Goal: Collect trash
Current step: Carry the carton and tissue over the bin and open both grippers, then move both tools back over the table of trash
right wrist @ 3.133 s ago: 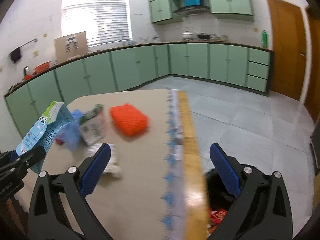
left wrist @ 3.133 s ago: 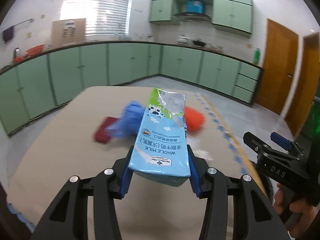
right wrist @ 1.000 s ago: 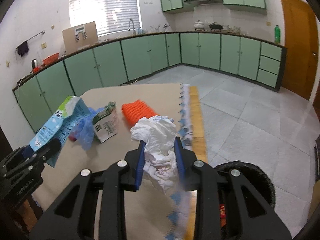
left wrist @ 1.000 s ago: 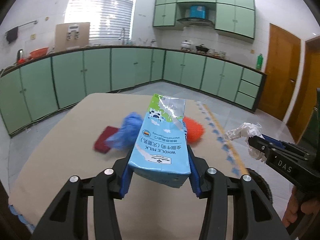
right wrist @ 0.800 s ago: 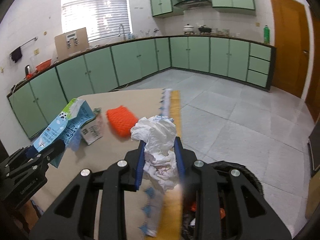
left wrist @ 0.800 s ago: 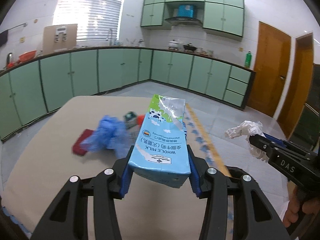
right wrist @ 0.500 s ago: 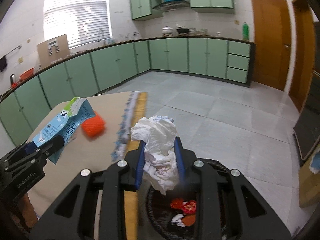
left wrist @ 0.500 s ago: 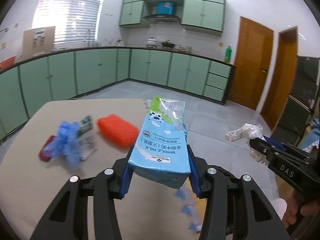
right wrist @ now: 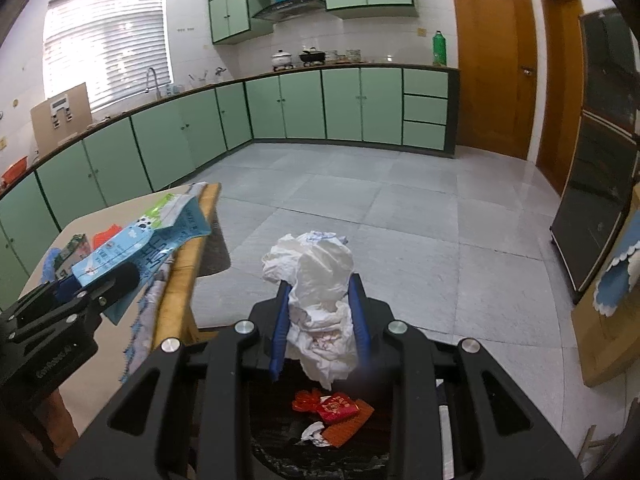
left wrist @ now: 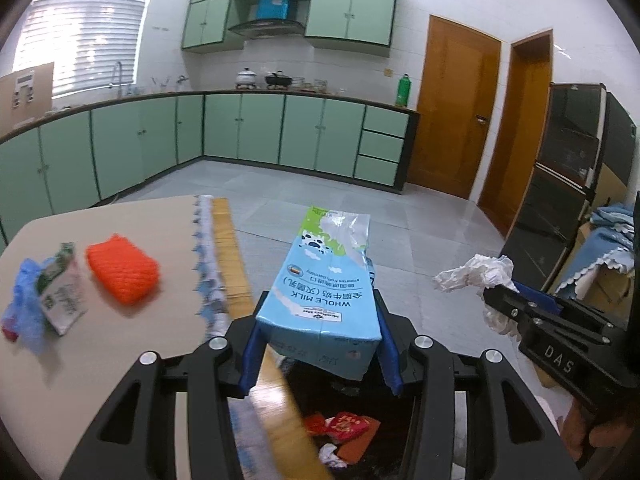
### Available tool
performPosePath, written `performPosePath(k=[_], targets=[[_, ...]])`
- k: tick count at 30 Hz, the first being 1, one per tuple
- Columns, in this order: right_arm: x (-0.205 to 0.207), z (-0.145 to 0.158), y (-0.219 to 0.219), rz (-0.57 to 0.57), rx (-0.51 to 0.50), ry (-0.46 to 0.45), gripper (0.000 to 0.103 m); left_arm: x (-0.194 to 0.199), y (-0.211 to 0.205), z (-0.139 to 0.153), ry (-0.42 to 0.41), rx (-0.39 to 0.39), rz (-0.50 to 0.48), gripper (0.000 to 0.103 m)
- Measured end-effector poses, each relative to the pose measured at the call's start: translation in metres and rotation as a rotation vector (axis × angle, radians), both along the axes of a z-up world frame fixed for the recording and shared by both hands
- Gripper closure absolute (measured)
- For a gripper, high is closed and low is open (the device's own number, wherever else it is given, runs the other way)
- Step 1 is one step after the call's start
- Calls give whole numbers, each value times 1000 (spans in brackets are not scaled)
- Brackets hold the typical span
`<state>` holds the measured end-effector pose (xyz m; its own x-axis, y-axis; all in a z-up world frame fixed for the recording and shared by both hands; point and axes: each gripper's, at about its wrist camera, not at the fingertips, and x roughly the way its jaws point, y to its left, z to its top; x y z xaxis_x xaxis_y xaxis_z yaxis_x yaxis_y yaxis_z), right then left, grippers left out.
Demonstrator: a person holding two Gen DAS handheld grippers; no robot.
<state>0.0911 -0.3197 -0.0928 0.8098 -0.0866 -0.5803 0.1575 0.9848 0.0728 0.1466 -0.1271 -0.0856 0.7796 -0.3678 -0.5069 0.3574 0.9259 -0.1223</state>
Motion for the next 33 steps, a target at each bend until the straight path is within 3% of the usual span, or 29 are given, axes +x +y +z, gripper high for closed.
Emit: performPosePath(k=[19, 22, 24, 28, 33], targets=[[8, -60, -53, -77, 37, 90, 75, 43, -71, -44, 82, 35, -89, 56], [11, -65, -55, -77, 32, 98, 69, 45, -77, -50, 97, 44, -100, 56], [12, -68, -55, -72, 25, 103, 56, 48, -78, -53, 118, 46, -109, 55], [10, -73, -54, -72, 8, 109, 43, 49, -75, -55, 134, 15, -113, 38], [7, -71, -55, -97, -3, 96, 26, 46, -64, -44, 108, -6, -106, 34]])
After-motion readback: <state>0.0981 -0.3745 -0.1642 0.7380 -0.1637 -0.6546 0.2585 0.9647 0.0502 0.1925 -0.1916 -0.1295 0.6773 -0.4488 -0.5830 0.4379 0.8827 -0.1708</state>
